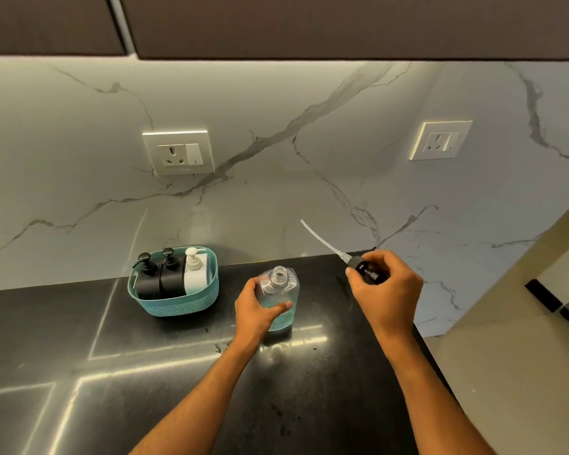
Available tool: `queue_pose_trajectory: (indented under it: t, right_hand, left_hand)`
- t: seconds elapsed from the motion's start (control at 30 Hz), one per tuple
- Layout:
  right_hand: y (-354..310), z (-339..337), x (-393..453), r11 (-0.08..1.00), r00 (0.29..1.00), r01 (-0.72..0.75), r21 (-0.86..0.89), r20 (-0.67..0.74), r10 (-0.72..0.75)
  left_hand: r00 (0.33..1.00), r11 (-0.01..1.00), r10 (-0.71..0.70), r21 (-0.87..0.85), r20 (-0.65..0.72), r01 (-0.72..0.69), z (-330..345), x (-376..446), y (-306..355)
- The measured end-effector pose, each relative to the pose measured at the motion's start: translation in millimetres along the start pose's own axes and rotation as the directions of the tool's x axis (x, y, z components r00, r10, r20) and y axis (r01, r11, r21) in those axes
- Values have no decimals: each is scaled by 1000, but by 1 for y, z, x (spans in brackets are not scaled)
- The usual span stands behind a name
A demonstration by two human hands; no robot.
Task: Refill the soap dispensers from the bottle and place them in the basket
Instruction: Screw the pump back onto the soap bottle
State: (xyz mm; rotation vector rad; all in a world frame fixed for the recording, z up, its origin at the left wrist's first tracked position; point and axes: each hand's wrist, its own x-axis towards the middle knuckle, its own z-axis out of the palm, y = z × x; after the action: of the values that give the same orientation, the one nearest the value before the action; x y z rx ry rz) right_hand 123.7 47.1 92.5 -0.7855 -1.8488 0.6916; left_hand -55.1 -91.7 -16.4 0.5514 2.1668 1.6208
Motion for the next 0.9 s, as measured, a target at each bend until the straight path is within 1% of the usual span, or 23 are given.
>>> queue_pose_trajectory:
  t: [0.17, 0.4, 0.57, 0.9]
  right_hand:
    - [-67, -15, 17, 987, 989, 147, 60, 16, -148]
    - [-131, -23, 25, 975, 967, 185, 124, 153, -203]
    - [-147, -17, 23, 973, 955, 194, 122, 204, -216]
    - [-149, 17, 11, 964, 918, 266, 11, 303, -257]
  left_hand:
    - [999, 1000, 11, 11, -39, -10, -23, -11, -1]
    - [995, 1000, 14, 23, -96, -12, -46, -15, -8]
    - [994, 1000, 14, 0, -105, -14, -55, -20, -9]
    - [997, 999, 31, -14, -70, -32, -62, -32, -7]
